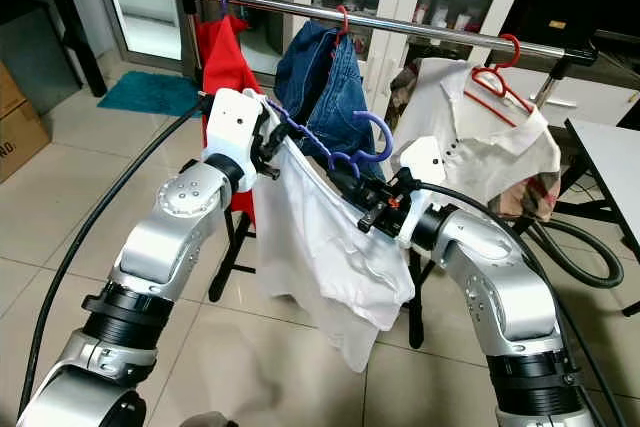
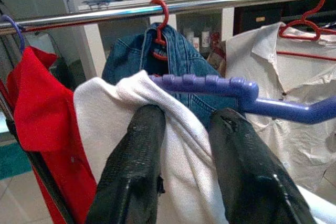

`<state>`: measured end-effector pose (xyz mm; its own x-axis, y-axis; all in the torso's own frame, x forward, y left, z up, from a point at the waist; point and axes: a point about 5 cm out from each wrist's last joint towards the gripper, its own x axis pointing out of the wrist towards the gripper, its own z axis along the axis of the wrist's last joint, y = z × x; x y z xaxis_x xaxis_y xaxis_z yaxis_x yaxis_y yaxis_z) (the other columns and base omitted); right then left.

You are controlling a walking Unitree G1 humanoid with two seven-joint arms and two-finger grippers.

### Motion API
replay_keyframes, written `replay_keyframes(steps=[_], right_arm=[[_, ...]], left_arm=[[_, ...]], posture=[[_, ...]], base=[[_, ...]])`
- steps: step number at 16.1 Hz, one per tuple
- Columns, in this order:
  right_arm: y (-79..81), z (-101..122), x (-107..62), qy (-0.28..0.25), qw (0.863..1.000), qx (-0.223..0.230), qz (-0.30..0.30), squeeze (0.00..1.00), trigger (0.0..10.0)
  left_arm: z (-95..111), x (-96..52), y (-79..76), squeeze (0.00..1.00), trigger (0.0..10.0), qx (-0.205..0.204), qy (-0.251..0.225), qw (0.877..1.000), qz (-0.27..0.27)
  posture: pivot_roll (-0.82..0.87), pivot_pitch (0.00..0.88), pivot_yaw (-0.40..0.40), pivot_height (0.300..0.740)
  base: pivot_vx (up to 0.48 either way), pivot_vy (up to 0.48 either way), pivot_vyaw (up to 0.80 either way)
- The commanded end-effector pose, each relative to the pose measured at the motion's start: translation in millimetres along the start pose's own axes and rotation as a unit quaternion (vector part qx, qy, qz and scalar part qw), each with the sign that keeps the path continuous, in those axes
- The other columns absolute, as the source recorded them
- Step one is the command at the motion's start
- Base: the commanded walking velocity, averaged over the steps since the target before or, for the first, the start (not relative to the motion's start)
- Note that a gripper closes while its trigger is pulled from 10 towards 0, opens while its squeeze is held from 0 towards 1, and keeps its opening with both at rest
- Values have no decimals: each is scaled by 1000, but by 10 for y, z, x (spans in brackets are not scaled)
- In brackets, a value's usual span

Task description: Hang hanger

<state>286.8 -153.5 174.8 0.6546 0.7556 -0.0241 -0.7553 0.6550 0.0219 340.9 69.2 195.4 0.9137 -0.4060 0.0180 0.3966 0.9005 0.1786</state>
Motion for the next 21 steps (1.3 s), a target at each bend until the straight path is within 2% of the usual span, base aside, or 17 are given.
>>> replay_keyframes(steps=[1,6,11,14,15,16,18,19,21], right_arm=[[-12,45,-31,-10,1000,-11,2,0,10000],[-9,32,-29,-8,1000,-13,6,0,10000],[-42,-39,-33,16,1000,-17,-11,0,10000],[-36,-114,-46,44,999,-27,-13,0,10000],[-43,-214,-90,88,995,-50,-12,0,10000],[-45,-268,-124,109,993,-54,-10,0,10000],[-73,-308,-162,124,990,-58,-20,0,10000],[-90,-309,-175,125,990,-58,-26,0,10000],[-114,-296,-189,125,990,-60,-33,0,10000]], left_arm=[[52,-9,-43,0,0,1,-9,1000,-3],[18,-35,-6,0,0,1,2,1000,10],[140,-78,42,0,0,-11,-17,1000,16],[234,-104,130,0,0,-12,-30,999,27],[400,-105,209,0,0,-24,-54,998,29],[516,-105,240,0,0,-36,-71,997,13],[618,-127,189,0,0,-40,-77,995,-49],[617,-131,190,0,0,-30,-67,995,-60],[567,-117,246,0,0,-11,-48,998,-41]], posture=[[63,0,-60,740],[65,0,-63,740],[70,0,-64,740],[76,0,-65,740],[82,0,-65,740],[85,0,-63,740],[86,0,-60,740],[86,0,-54,740],[81,0,-49,740]], base=[[0,0,0],[0,0,0],[0,0,0],[0,0,0],[0,0,0],[0,0,0],[0,0,0],[0,0,0],[0,0,0]])
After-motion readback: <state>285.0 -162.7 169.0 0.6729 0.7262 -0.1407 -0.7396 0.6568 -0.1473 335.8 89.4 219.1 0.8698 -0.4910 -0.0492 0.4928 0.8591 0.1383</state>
